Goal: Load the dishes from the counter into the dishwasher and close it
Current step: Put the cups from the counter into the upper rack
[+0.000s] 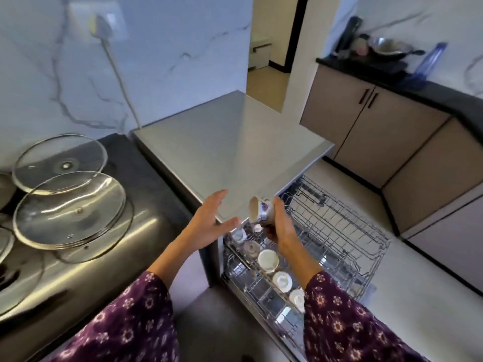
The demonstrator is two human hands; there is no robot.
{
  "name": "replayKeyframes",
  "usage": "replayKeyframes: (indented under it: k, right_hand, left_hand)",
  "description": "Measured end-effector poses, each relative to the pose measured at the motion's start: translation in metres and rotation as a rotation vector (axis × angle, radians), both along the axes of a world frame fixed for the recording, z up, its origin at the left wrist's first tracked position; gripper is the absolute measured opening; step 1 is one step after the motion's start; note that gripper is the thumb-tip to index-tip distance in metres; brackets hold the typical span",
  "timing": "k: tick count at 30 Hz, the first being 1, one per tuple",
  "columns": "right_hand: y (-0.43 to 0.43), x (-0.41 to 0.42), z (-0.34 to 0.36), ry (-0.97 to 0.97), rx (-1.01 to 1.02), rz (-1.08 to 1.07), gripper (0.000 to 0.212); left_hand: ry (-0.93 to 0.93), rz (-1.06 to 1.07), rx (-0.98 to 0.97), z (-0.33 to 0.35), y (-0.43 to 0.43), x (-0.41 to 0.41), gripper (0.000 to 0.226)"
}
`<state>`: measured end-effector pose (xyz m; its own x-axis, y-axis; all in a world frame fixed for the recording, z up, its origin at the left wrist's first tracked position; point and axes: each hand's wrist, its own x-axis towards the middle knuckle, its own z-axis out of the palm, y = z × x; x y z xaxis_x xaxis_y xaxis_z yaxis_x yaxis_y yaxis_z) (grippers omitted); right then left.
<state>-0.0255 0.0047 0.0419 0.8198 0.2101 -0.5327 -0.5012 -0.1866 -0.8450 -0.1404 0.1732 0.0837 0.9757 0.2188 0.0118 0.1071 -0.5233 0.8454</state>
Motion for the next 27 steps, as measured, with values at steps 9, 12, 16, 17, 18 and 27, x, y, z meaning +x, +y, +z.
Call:
replayKeyframes:
  k: [9, 12, 16, 17, 18, 27]
  right_hand:
    - [-0.066, 0.073, -0.056, -0.261, -0.322, 0.031, 0.081]
    - [-0.068, 0.089, -0.079, -0.309, -0.401, 0.169, 0.086]
    - [-0.061, 0.102, -0.106, -0.399, -0.617, 0.345, 0.076]
    - [-0.058, 0.106, -0.116, -0.408, -0.649, 0.398, 0.074]
    - [-0.055, 0.110, -0.127, -0.409, -0.675, 0.456, 0.072]
    - [-0.027, 0.130, -0.209, -0.307, -0.725, 0.614, 0.080]
  left_hand:
    - [0.001, -0.105, 0.395, -0.037, -0.035, 0.094, 0.070]
    - [-0.028, -0.086, 0.440, -0.052, -0.038, 0.117, 0.067]
    - [-0.020, -0.093, 0.506, -0.076, -0.036, 0.140, 0.068]
    - [-0.021, -0.100, 0.523, -0.081, -0.035, 0.145, 0.069]
    - [-0.026, -0.107, 0.536, -0.086, -0.033, 0.150, 0.070]
    - [-0.090, -0.154, 0.549, -0.112, -0.032, 0.181, 0.068]
